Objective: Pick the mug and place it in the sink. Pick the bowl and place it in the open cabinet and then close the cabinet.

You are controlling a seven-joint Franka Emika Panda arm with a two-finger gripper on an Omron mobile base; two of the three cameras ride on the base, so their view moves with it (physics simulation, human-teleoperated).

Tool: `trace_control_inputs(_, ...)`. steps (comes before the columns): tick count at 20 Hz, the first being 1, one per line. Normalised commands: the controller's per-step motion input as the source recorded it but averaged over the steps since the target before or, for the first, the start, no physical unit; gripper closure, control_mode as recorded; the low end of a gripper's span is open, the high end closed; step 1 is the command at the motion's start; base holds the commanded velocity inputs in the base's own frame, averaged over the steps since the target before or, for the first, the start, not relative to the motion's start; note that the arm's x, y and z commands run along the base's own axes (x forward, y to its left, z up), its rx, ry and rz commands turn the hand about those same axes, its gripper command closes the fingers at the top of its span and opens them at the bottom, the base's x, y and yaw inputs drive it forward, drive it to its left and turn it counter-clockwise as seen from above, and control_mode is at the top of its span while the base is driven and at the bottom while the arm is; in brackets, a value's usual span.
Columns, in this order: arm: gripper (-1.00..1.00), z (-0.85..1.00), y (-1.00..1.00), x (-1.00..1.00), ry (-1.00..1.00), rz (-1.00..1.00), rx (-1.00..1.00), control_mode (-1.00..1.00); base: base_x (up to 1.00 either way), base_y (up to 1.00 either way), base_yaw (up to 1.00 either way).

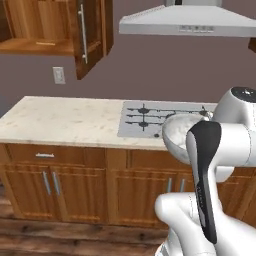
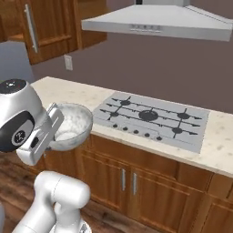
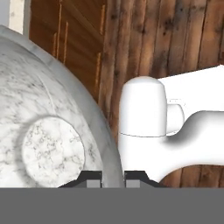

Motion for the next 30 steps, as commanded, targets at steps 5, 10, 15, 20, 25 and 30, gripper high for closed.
trace_control_inputs(5,1.00,0.00,0.00,0.00,0.00,0.00,0.00,1.00,0.10,1.00,-0.38)
trace_control_inputs(10,1.00,0.00,0.00,0.00,0.00,0.00,0.00,1.00,-0.02,1.00,-0.30)
trace_control_inputs(15,1.00,0.00,0.00,0.00,0.00,0.00,0.00,1.00,-0.19,0.77,-0.13)
trace_control_inputs(20,1.00,0.00,0.00,0.00,0.00,0.00,0.00,1.00,-0.21,0.42,-0.02)
trace_control_inputs(25,1.00,0.00,0.00,0.00,0.00,0.00,0.00,1.00,0.02,0.52,0.00)
trace_control_inputs(30,1.00,0.00,0.00,0.00,0.00,0.00,0.00,1.00,0.41,0.94,-0.02)
